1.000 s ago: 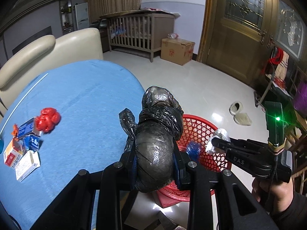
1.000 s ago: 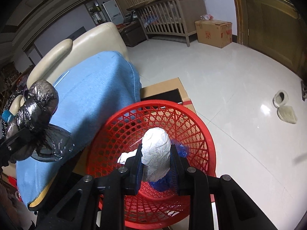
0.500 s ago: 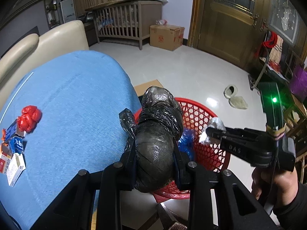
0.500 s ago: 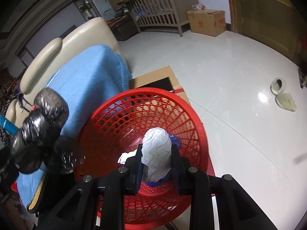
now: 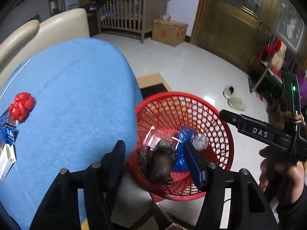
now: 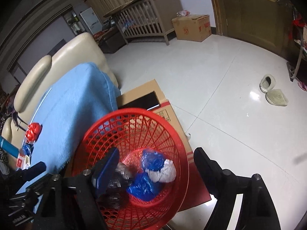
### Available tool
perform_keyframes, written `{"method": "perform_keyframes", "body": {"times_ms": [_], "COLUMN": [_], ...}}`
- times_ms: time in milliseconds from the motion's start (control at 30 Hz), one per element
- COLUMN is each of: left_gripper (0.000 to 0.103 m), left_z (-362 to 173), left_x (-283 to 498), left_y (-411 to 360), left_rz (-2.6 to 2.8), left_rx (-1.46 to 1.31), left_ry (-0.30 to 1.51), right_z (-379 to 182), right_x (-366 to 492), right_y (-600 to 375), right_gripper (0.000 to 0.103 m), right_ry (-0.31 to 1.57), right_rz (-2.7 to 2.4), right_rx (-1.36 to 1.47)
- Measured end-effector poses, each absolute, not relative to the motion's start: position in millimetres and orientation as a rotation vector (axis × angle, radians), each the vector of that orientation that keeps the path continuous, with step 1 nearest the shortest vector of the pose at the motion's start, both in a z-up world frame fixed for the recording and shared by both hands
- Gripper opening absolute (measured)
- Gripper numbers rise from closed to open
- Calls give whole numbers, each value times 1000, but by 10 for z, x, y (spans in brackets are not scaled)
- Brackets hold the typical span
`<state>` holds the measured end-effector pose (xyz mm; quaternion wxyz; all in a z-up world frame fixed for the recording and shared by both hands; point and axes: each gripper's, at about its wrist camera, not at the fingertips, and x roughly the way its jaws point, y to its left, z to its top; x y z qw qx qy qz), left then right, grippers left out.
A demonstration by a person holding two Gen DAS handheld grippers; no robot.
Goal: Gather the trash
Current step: 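Move both tools back over the table toward the remaining packets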
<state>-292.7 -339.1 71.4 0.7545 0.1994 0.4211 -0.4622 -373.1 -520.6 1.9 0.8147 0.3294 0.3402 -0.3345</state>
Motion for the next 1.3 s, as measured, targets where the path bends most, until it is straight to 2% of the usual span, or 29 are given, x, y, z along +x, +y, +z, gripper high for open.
{"method": "perform_keyframes", "body": {"times_ms": [367,467,733,833,1000,1300], "left_gripper": [67,70,70,71,71,71], "left_z": [946,952,780,746,732,512], "left_x": [-2522,-2308,-1769,-1535,-1190,-791], "left_y": [-2764,-2420,-1419,-1136,-987,-1103], "left_rz": [-871,-794,-609,-669,-824,-1000], "left_rx": [276,208,98,169,486,702], "left_ry": [873,871,897,887,814,880], "right_z": [234,277,365,413,493,418], "right_x": [-3498,-3329,-2706,-2437,-2153,-1943], "right_y": [-5067,-4965,-4479,-4245,-3938,-3703], "right_gripper": [82,82,82,82,82,82], "right_ry": [685,693,735,749,764,823], "right_rz": [-663,-629,-468,-397,-331,-312], "right_rx": [671,646,564,525,469,461]}}
